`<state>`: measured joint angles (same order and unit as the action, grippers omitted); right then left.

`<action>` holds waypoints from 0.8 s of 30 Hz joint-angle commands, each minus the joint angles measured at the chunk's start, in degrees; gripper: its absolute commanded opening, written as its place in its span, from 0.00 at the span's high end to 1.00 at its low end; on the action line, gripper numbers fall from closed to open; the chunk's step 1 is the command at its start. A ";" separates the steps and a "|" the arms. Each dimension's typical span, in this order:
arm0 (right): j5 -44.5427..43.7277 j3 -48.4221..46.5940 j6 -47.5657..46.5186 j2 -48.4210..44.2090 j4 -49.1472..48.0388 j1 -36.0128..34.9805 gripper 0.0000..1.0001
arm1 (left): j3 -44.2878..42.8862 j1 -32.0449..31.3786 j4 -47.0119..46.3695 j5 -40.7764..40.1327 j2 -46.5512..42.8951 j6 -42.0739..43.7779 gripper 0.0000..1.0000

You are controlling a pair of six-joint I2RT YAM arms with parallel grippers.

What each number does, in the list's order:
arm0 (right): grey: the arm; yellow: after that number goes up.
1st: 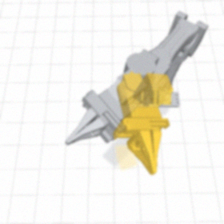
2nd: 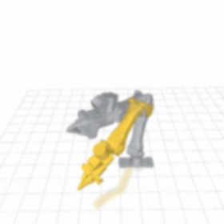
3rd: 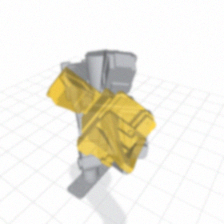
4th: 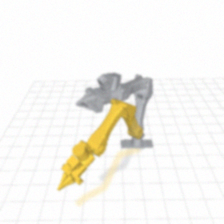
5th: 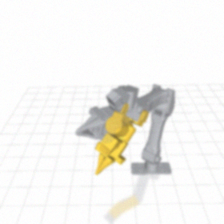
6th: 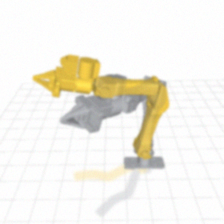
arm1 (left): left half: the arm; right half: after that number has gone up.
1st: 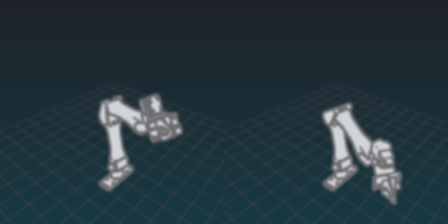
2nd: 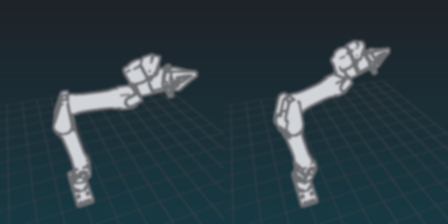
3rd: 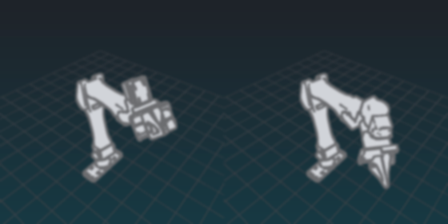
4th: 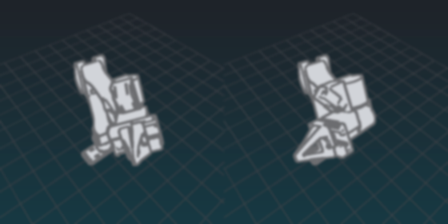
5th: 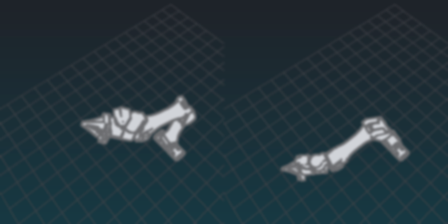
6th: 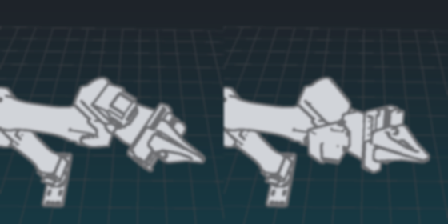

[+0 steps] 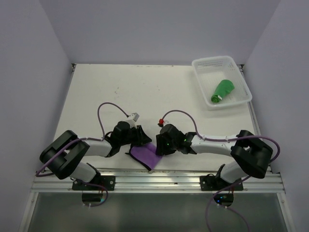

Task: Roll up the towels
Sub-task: Roll the towel

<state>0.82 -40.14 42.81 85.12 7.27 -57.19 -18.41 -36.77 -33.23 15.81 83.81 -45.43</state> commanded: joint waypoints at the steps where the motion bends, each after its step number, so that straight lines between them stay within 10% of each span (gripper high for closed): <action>1: 0.41 1.29 -1.58 0.92 -2.52 0.32 0.61 | 1.01 0.21 3.88 -2.01 -0.67 1.57 0.66; 11: 3.49 3.93 -5.00 1.63 -6.92 -0.90 0.89 | -1.27 0.21 7.30 -4.03 -1.63 1.49 0.66; 24: -38.68 -5.11 -10.20 2.41 6.08 -17.86 1.00 | -17.87 0.65 19.69 -7.03 0.91 2.54 0.63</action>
<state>-23.22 -41.28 34.26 86.37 7.20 -73.43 -31.53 -36.71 -17.74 10.92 83.68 -44.77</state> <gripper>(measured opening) 0.152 0.369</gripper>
